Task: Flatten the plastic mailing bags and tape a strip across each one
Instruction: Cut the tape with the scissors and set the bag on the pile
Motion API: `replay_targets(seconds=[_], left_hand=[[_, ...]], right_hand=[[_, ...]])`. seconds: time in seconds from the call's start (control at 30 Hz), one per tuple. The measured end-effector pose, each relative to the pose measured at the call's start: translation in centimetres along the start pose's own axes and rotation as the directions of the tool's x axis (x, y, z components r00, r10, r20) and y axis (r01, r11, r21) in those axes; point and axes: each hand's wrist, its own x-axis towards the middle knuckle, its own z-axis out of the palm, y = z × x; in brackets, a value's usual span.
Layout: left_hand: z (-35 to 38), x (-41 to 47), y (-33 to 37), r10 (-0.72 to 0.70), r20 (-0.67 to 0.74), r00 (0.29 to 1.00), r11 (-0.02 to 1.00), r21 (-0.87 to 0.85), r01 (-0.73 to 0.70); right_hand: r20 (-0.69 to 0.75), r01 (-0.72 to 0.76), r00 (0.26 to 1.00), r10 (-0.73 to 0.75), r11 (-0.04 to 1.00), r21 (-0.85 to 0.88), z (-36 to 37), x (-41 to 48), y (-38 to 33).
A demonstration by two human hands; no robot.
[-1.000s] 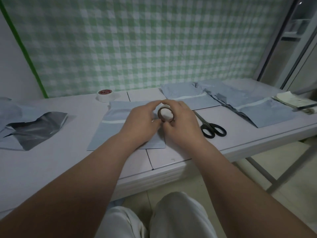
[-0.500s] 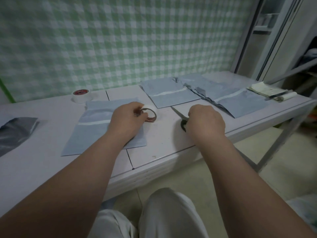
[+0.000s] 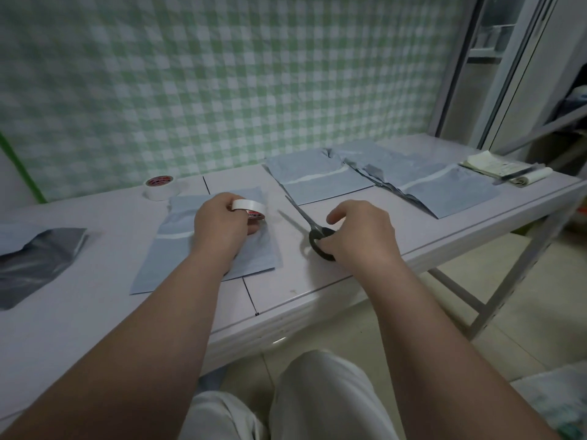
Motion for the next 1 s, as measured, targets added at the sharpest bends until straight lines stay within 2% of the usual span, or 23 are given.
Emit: replay_targets(seconds=[0.07, 0.13, 0.2, 0.27, 0.4, 0.5, 0.57, 0.73, 1.0], left_hand=[[-0.1, 0.0, 0.1, -0.006, -0.024, 1.0, 1.0, 0.008, 0.006], [-0.2, 0.1, 0.1, 0.002, -0.038, 0.999, 1.0, 0.027, -0.001], [-0.5, 0.3, 0.0, -0.012, -0.043, 0.999, 1.0, 0.023, 0.013], [-0.8, 0.3, 0.0, -0.027, -0.048, 0.999, 0.999, 0.029, 0.028], [-1.0, -0.2, 0.3, -0.016, -0.063, 0.998, 0.995, 0.094, 0.022], [-1.1, -0.2, 0.5, -0.015, -0.052, 0.999, 0.995, 0.096, 0.02], [-1.1, -0.2, 0.5, -0.022, -0.044, 0.999, 0.995, 0.094, 0.026], [-1.2, 0.0, 0.4, -0.041, -0.035, 0.999, 0.996, 0.083, 0.044], [-1.2, 0.2, 0.2, -0.016, -0.03, 0.999, 0.994, 0.103, 0.019]], right_hand=[[0.035, 0.008, 0.999, -0.012, 0.995, 0.095, 0.5, -0.1, -0.2], [0.127, -0.064, 0.992, 0.015, 0.919, 0.389, 1.0, -0.3, -0.7], [0.275, -0.226, 0.96, 0.049, 0.714, 0.663, 1.4, -0.6, -1.1], [0.407, -0.366, 0.912, 0.044, 0.536, 0.761, 1.6, -1.1, -1.4], [0.612, -0.585, 0.791, 0.001, 0.294, 0.756, 1.8, -1.4, -1.7], [0.702, -0.682, 0.711, -0.045, 0.201, 0.703, 1.7, -1.8, -1.8], [0.73, -0.712, 0.681, -0.06, 0.18, 0.679, 1.8, -2.1, -1.8], [0.748, -0.735, 0.66, -0.073, 0.143, 0.663, 1.8, -2.8, -1.8], [0.736, -0.737, 0.669, -0.102, 0.036, 0.675, 1.4, -3.0, -2.4]])
